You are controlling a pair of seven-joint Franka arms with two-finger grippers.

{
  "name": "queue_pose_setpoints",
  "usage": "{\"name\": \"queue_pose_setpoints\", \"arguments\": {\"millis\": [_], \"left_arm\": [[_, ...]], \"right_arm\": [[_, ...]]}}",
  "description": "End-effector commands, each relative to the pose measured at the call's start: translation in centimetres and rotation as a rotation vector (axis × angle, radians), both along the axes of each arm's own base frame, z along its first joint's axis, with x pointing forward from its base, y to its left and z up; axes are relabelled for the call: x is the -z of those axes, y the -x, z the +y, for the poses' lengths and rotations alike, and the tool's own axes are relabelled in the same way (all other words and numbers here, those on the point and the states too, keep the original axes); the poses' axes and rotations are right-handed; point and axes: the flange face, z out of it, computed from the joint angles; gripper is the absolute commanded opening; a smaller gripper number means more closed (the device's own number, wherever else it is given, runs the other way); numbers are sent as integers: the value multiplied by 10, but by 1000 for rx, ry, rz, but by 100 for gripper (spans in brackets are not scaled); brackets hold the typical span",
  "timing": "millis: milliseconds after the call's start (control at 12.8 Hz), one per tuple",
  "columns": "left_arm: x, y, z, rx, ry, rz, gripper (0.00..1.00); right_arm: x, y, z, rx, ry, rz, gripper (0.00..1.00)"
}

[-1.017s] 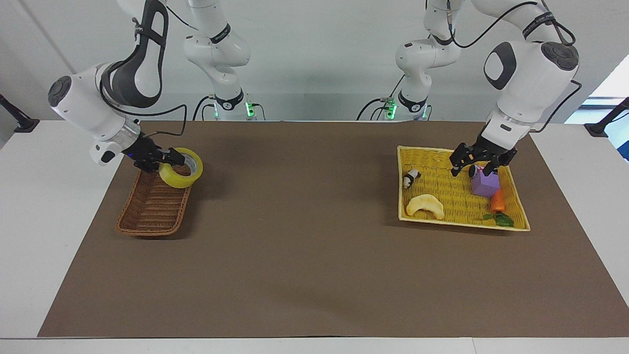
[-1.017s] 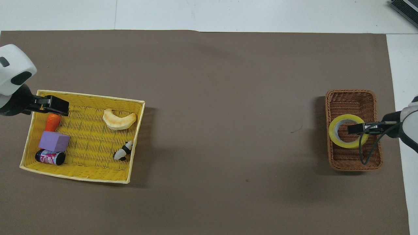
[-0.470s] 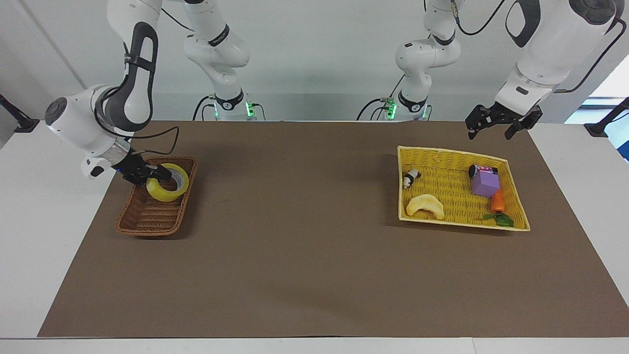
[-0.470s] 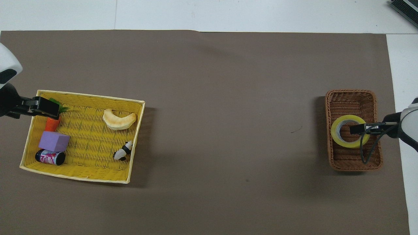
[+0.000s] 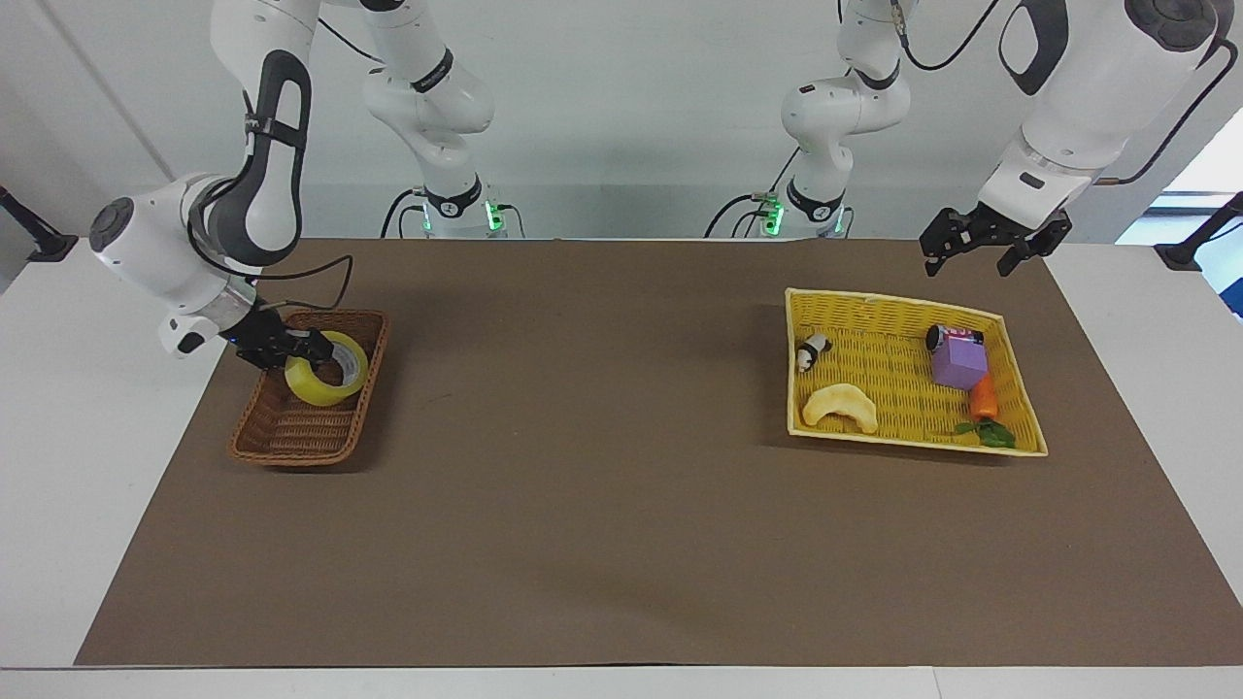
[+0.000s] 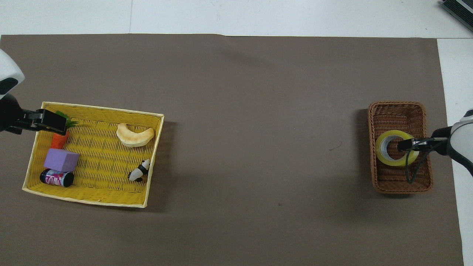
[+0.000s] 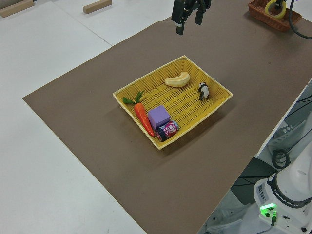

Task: Move tape to another basket
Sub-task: 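Open the right gripper and withdraw it from the basket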

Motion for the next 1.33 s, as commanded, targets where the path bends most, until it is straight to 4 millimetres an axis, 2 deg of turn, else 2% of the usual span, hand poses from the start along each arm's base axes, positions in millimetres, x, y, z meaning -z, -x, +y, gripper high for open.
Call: {"name": "queue_pose_setpoints", "arguments": {"millis": [0,157,391,548,704,783,939,1252], "left_arm": [[-1,-2,23,-35,-16,15,100],[-3,-1,35,-59,-19,13,100],[-5,-1,47,-79,-17,8,100],[-5,-1,50,-86,-17,8,100],[-5,-1,49,-84,-14,3,100],[-11,-5,35,-68,10,-33,100],[-21,-2,18,-9,37,-58,100],[-32,9,18,60,44,-51,100]], "right_arm": [[-2,-4,0,-28,6,-15,100],[-12,-12,1,-31,8,-37,100],[-47,-33,0,-37,35,-105,100],[-83,-56,20,-67,69,-171,100],[-110,-72,39,-27,99,-200,100],[-120,-74,45,-31,139,-204,100],[-141,-72,80,2,175,-182,100],[-186,-50,141,116,231,-118,100]]}}
